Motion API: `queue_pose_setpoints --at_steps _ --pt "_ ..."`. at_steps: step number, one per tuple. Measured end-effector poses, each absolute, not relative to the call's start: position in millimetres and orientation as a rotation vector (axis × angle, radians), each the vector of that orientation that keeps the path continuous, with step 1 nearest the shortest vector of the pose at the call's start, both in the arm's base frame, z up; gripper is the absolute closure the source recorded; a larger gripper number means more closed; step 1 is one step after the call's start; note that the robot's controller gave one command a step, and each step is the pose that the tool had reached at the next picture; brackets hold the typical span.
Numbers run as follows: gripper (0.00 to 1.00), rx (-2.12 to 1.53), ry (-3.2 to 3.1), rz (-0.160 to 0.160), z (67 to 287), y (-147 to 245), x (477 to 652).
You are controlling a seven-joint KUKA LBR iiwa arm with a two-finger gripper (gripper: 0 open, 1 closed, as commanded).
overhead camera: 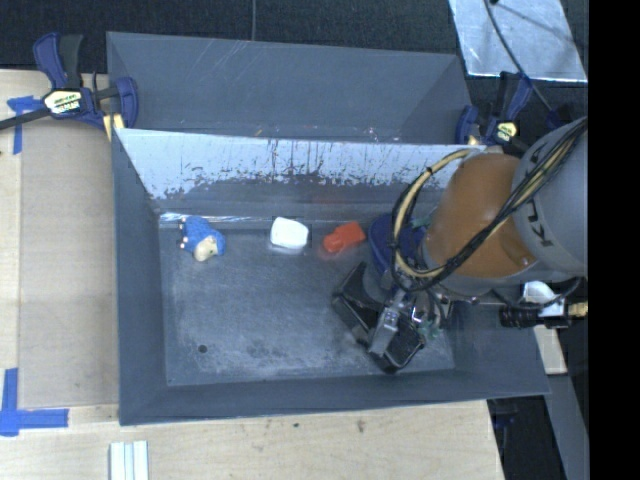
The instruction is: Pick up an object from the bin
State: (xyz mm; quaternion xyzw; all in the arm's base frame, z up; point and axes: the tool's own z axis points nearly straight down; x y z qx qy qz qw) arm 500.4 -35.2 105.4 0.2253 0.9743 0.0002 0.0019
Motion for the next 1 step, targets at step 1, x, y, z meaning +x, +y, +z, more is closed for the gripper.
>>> queue_pose_setpoints --at_steps 1 --pt "0.0 1.034 2.986 0.015 76.2 -45.4 500.5"
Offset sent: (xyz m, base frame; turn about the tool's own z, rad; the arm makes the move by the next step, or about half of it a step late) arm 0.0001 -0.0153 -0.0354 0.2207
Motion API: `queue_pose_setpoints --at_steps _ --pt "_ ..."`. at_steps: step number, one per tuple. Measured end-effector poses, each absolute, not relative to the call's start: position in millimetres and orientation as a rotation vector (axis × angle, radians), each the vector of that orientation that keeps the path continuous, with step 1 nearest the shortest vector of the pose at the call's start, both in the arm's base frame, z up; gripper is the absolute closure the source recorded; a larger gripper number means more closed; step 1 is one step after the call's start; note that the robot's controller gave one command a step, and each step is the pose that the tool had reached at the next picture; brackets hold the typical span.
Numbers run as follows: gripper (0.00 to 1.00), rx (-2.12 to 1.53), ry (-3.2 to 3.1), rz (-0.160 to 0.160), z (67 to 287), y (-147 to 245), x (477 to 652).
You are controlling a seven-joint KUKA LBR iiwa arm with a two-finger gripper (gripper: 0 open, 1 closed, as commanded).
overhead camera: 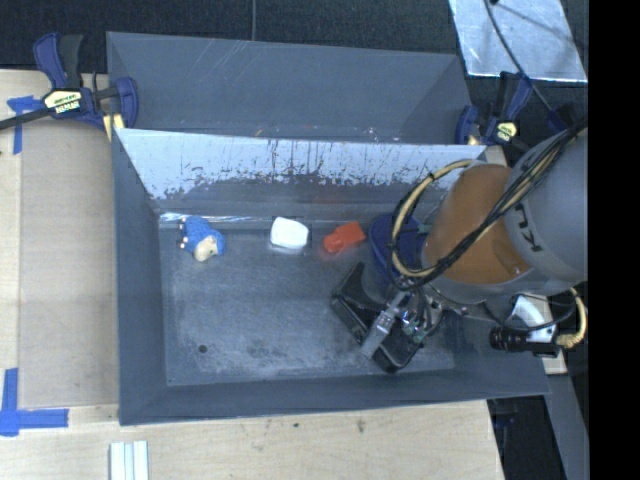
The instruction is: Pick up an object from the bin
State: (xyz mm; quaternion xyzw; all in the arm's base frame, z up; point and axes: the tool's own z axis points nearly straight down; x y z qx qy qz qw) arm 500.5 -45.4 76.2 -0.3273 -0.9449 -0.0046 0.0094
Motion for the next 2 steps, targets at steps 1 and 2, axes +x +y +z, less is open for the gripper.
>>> queue_pose_setpoints --at_steps 1,2 --pt "0.0 -1.243 -2.832 -0.016 76.1 -64.6 543.1" --pt "1.0 -1.255 -2.857 -0.026 82.8 -65.5 550.7"
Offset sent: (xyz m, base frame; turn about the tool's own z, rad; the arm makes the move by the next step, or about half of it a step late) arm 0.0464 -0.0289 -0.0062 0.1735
